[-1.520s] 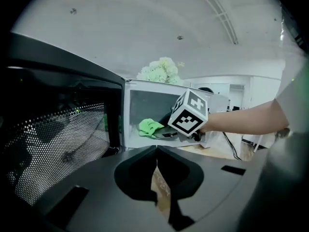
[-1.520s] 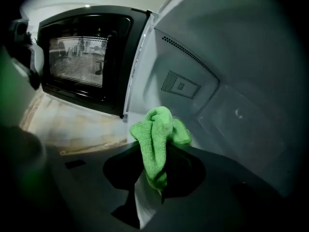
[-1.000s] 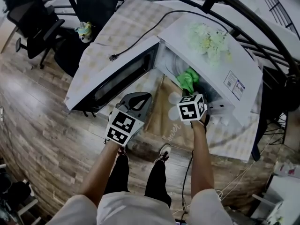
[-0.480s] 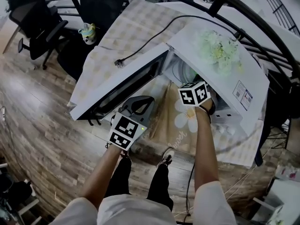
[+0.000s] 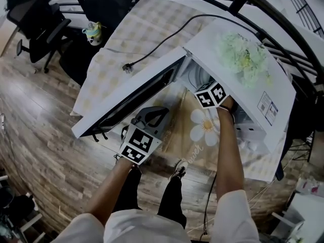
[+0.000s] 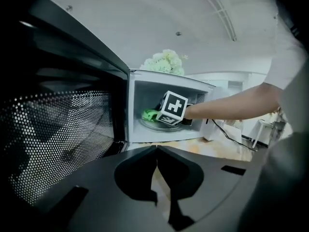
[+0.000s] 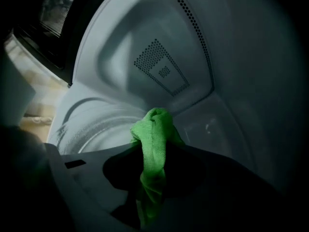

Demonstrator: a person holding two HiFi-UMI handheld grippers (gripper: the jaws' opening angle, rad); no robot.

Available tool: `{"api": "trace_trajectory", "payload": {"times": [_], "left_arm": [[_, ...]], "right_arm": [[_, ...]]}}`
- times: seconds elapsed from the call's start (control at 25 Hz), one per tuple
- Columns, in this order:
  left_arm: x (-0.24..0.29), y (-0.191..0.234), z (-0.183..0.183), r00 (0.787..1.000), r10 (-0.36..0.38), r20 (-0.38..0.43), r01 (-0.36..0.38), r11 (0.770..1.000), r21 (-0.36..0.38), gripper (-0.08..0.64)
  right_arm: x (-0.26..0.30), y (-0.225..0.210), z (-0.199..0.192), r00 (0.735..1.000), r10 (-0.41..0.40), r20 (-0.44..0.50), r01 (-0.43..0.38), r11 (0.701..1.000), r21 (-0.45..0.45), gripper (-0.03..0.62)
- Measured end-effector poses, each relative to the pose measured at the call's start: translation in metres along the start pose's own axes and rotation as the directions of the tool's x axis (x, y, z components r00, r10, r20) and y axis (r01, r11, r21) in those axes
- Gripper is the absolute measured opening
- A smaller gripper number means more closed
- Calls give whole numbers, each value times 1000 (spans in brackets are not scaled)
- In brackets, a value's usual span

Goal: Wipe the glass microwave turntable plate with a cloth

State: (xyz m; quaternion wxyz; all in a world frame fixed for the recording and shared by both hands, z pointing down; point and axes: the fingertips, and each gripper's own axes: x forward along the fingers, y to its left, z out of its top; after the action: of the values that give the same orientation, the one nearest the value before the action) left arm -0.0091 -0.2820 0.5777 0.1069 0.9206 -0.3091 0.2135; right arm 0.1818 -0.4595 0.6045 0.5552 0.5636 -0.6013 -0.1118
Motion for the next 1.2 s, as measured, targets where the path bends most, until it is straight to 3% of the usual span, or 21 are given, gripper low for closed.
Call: {"api": "trace_trajectory", "payload": {"times": [0.24, 0.36, 0.56, 0.68, 0.92, 1.04, 1.2], "left_arm": [[-4, -2, 2, 1000, 1, 4, -1, 1000, -7, 18], [-5, -5, 5, 1000, 2, 6, -2, 1000, -8, 18], [-7, -14, 9, 1000, 0, 15, 0, 1000, 8, 18], [-10, -18, 7, 1000, -3, 11, 3, 1000, 14, 18], [-15, -23, 10, 1000, -15, 25, 14, 1000, 12, 18], [-22, -16, 9, 1000, 1, 27, -1, 1000, 6, 18], [-30, -12, 8, 1000, 12, 25, -12, 1000, -1, 18]], "right_arm": [[-17, 29, 28, 985, 111, 132, -110, 994, -10, 98], [-25, 34, 25, 980, 126, 151, -127, 992, -4, 98], [-21, 4, -23, 1000, 4, -24, -2, 996, 86, 101], [-22, -6, -44, 992, -45, -120, 51, 998, 49, 101], [-26, -12, -65, 976, -39, -213, 62, 993, 101, 101], [-34, -3, -53, 985, -10, -175, 33, 991, 126, 100], [-46, 33, -6, 997, 75, 19, -77, 992, 102, 100]]}}
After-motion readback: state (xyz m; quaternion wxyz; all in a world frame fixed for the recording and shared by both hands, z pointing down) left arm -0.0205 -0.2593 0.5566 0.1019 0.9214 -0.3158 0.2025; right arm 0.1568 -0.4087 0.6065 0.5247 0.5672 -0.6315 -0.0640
